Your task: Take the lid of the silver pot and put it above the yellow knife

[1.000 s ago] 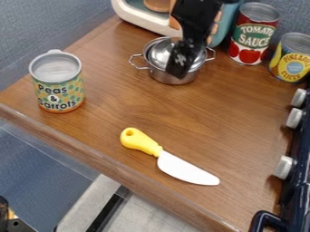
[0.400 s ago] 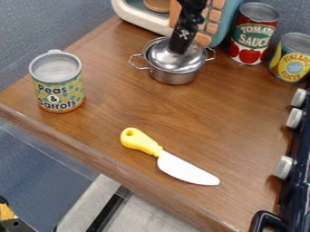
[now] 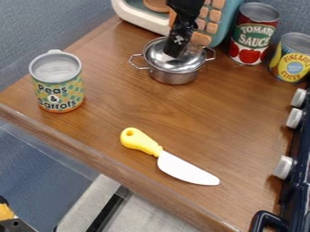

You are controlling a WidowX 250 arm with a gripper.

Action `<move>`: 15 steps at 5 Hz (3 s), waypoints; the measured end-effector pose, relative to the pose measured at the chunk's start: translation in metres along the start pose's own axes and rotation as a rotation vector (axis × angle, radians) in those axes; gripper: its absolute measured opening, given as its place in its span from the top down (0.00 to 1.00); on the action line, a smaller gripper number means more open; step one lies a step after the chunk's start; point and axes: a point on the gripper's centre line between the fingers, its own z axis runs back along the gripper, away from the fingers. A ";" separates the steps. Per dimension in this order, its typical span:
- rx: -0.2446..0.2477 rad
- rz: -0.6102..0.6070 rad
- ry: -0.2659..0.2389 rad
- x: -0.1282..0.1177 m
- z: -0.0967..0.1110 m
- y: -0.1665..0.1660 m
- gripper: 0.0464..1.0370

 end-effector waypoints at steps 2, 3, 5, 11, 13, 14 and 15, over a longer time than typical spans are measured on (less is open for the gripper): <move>-0.033 -0.031 0.027 0.001 -0.002 -0.001 0.66; -0.043 -0.027 0.030 0.002 -0.001 0.002 0.77; -0.003 -0.049 -0.029 0.000 0.006 0.013 0.77; -0.122 -0.298 -0.005 -0.059 0.021 0.146 0.77; -0.156 -0.276 -0.026 -0.067 0.018 0.134 0.77; -0.144 -0.258 -0.017 -0.070 0.014 0.124 0.77; -0.125 -0.291 -0.027 -0.079 -0.001 0.123 0.77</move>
